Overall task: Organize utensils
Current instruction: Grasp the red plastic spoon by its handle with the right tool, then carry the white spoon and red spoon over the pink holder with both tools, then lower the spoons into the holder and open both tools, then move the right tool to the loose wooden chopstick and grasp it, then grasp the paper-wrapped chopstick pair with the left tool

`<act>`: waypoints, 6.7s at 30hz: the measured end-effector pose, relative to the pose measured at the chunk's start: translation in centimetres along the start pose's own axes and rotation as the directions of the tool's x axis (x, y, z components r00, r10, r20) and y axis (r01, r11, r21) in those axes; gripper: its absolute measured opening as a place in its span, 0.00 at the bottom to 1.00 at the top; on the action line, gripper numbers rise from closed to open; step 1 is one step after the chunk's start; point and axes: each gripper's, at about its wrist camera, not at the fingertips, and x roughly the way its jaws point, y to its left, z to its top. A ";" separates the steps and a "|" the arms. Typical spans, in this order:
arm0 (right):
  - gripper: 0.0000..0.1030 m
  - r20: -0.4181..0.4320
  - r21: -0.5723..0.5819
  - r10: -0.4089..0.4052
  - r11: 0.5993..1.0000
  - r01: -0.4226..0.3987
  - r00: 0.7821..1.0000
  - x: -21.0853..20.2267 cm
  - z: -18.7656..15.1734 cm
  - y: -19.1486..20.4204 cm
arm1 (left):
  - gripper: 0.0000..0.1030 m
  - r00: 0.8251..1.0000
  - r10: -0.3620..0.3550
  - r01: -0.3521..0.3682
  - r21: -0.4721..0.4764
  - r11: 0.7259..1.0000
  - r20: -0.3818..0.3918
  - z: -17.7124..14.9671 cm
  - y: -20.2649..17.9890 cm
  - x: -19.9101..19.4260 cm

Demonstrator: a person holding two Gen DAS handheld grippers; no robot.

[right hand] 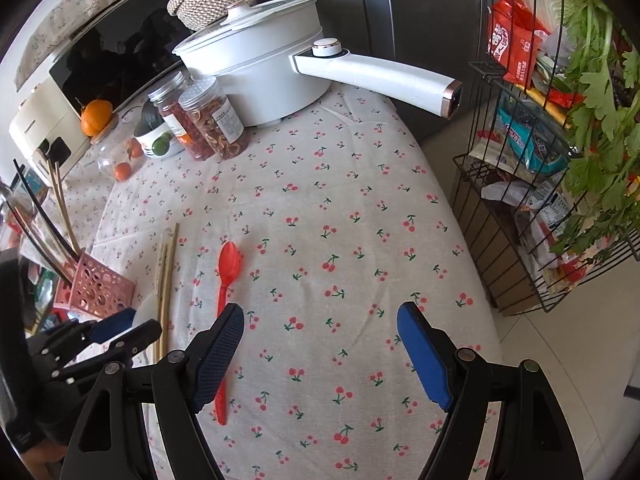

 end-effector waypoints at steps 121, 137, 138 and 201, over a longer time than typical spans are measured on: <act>0.46 0.709 -0.288 0.226 0.957 -0.018 0.669 -6.3 -1.1 27.8 | 0.63 0.976 0.130 -0.054 -0.382 0.923 0.177 -8.0 21.0 -9.0; 0.79 0.420 -0.288 0.167 0.957 -0.044 0.892 -8.1 -2.3 20.0 | 0.84 0.984 0.069 -0.001 -0.383 0.924 0.163 -7.3 16.8 -8.5; 0.81 0.404 -0.285 0.165 0.957 -0.048 0.900 -8.0 -2.5 19.5 | 0.84 0.986 0.068 -0.004 -0.380 0.925 0.155 -7.3 16.5 -8.2; 0.08 -0.270 -0.053 0.062 0.995 -0.079 0.961 6.8 -3.7 6.2 | 0.27 0.995 0.039 -0.050 -0.114 0.992 -0.097 -4.3 4.2 4.8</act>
